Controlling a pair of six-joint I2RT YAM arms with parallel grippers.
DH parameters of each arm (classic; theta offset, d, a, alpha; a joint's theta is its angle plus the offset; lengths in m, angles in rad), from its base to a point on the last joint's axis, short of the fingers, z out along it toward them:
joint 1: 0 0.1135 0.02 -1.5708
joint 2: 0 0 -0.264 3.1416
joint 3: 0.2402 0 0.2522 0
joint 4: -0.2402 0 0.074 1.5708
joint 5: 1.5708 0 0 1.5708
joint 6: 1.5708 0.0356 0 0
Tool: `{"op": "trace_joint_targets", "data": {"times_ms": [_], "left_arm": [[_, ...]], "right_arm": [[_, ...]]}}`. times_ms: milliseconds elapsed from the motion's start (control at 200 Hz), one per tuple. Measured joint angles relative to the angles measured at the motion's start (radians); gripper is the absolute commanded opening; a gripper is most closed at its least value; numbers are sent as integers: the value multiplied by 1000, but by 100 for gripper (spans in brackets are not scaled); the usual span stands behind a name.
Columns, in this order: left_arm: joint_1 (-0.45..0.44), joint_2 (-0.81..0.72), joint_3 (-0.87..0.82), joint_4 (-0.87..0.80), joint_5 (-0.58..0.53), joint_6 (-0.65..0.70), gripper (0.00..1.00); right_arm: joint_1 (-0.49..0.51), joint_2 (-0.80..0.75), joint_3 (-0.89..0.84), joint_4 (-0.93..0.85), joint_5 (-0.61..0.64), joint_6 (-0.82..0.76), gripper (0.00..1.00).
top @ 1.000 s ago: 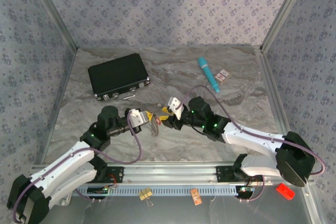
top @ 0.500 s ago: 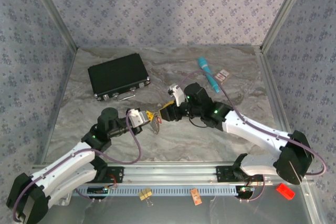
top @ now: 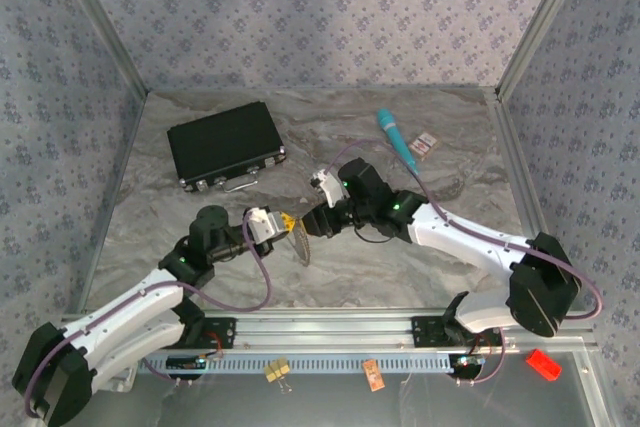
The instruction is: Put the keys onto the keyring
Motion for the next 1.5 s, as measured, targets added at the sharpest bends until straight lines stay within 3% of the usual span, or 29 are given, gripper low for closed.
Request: {"op": "trace_joint_targets", "data": {"times_ms": [415,735,970,1164,1269,1394,1504], "left_arm": [[0,0,0,3,-11,-16,0],[0,0,0,5,-14,-16,0],[0,0,0,8,-14,-24,0],[0,2,0,13,-14,-42,0],[0,15,-1,30,-14,-57,0],[-1,31,-1,53,-14,-68,0],[-1,34,-1,56,-14,-68,0]], "right_arm": [[-30,6,0,2,-46,6,7],[-35,50,-1,31,-95,29,23],[-36,50,-10,61,-111,40,11],[-47,50,-27,82,-121,40,8],[-52,51,-37,101,-127,40,13],[-57,63,-46,119,-127,51,29],[-59,49,-66,124,-120,27,32]]}}
